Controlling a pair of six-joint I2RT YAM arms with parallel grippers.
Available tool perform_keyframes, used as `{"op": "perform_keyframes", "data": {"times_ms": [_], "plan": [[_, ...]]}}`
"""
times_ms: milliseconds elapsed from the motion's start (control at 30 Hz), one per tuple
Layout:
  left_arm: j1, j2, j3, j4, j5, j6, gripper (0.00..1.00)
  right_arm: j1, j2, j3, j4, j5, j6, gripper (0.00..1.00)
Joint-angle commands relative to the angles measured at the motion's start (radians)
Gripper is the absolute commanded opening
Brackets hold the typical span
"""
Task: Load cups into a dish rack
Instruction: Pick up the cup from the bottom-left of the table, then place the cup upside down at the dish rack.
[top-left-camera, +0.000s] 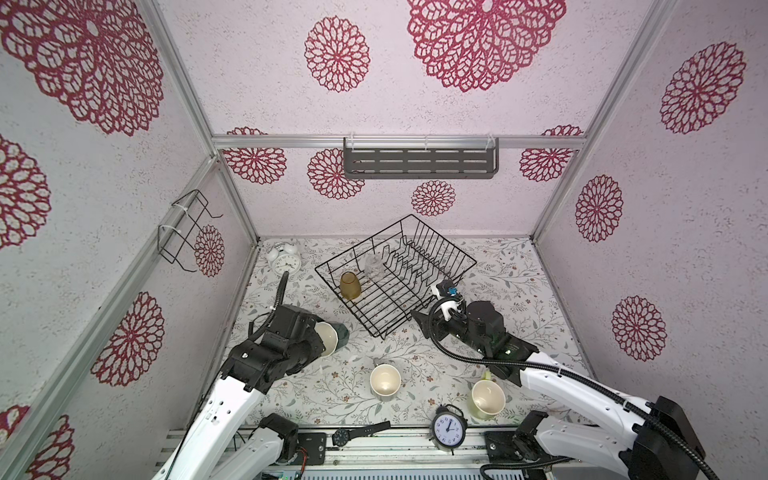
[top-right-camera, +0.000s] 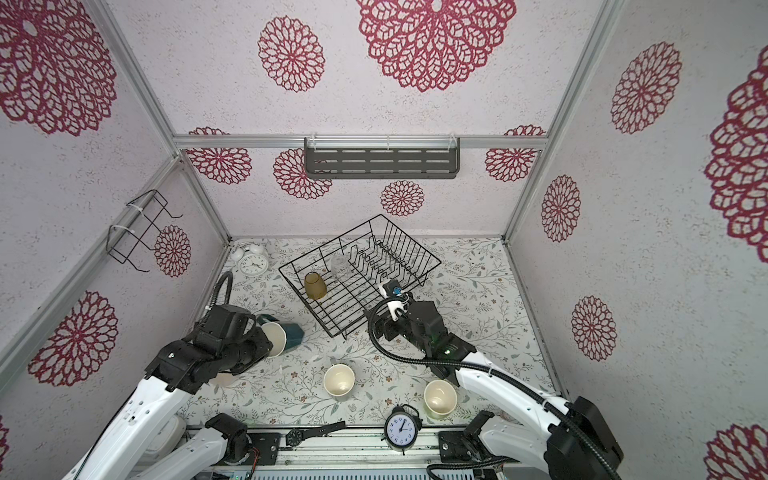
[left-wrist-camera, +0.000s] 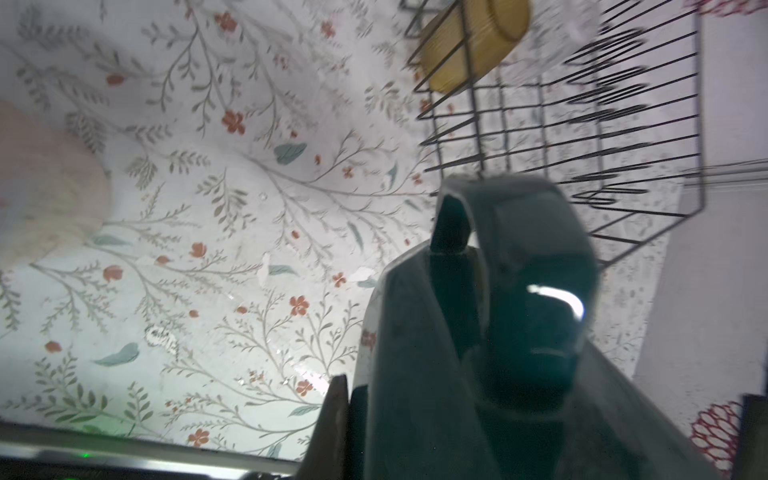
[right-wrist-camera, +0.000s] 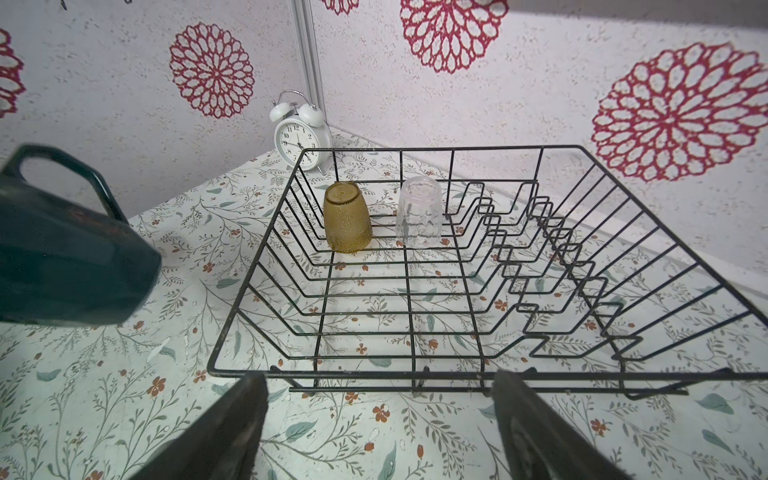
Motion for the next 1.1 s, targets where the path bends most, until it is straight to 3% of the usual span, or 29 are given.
{"op": "perform_keyframes", "data": {"times_ms": [0,133,300,367,467,600,667,867,967,1067], "plan": [[0.014,-0.017,0.065,0.187,-0.002,0.045,0.00,0.006,0.006,0.047,0.032,0.024,0.000,0.99],[0.014,0.024,0.090,0.428,0.098,0.098,0.00,0.003,-0.001,0.062,0.078,-0.055,0.011,0.99],[0.014,0.074,0.063,0.756,0.172,0.231,0.00,-0.023,0.046,0.196,-0.038,-0.228,0.122,0.99],[0.015,0.101,0.063,0.827,0.191,0.299,0.00,-0.045,0.062,0.260,-0.101,-0.285,0.229,0.99],[0.015,0.143,0.077,0.872,0.217,0.396,0.00,-0.108,0.092,0.345,-0.149,-0.511,0.445,0.99],[0.017,0.176,0.051,0.978,0.283,0.477,0.00,-0.187,0.149,0.383,-0.059,-0.754,0.790,0.99],[0.017,0.186,0.016,1.073,0.337,0.498,0.00,-0.190,0.153,0.390,-0.064,-0.733,0.884,0.99],[0.016,0.204,-0.046,1.263,0.404,0.577,0.00,-0.186,0.121,0.291,0.207,-0.695,1.164,0.99],[0.016,0.214,-0.055,1.284,0.418,0.640,0.00,-0.179,0.170,0.339,0.168,-0.748,1.251,0.99],[0.014,0.232,-0.065,1.319,0.476,0.689,0.00,-0.165,0.197,0.335,0.180,-0.718,1.313,0.99]]}}
